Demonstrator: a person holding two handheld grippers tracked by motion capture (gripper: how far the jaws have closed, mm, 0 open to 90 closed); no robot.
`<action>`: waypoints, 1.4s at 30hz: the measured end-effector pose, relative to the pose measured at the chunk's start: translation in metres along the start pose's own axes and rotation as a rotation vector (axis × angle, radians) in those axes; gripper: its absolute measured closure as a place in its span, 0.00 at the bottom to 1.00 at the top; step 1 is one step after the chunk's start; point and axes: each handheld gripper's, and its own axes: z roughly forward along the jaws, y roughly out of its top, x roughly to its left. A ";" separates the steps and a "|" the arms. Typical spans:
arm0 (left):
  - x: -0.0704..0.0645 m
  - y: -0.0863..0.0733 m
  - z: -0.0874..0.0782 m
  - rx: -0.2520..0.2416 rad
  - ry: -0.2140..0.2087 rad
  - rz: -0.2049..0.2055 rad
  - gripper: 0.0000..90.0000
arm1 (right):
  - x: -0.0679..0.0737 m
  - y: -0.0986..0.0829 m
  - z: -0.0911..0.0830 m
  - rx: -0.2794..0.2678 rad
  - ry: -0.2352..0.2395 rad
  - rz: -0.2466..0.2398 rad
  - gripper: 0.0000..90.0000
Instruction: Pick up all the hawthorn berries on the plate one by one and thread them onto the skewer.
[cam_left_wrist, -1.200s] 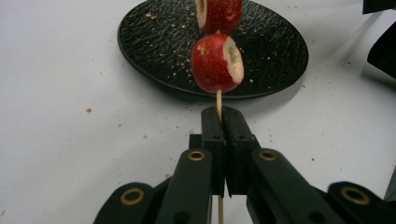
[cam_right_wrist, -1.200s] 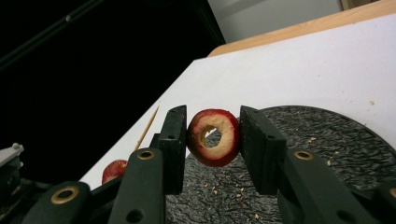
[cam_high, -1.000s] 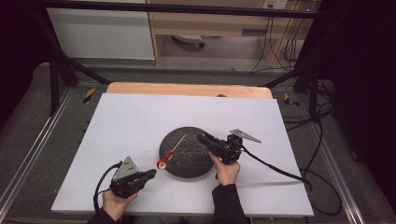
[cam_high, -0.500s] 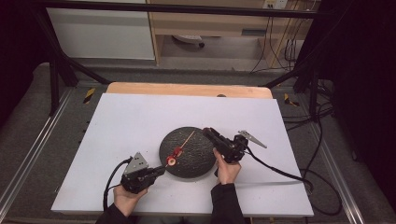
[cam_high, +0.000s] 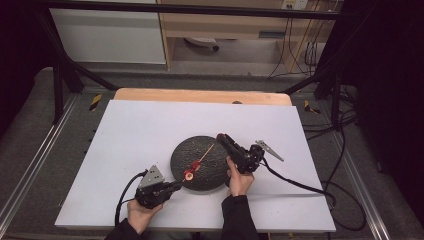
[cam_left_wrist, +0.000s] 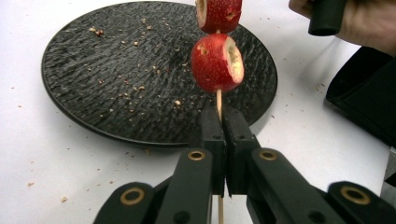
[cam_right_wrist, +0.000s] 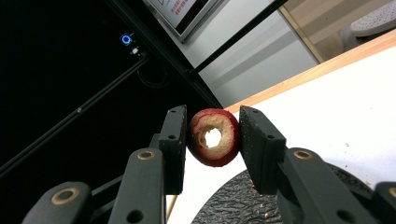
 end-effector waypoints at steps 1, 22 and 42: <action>0.000 0.000 0.001 -0.001 -0.002 -0.005 0.98 | 0.000 -0.001 0.000 -0.002 0.001 -0.002 0.71; -0.008 0.006 0.015 -0.045 -0.017 -0.053 0.98 | 0.002 -0.002 0.000 -0.099 0.038 0.045 0.71; -0.010 0.008 0.019 -0.067 -0.031 -0.066 0.98 | 0.003 0.000 -0.001 -0.120 0.036 0.040 0.71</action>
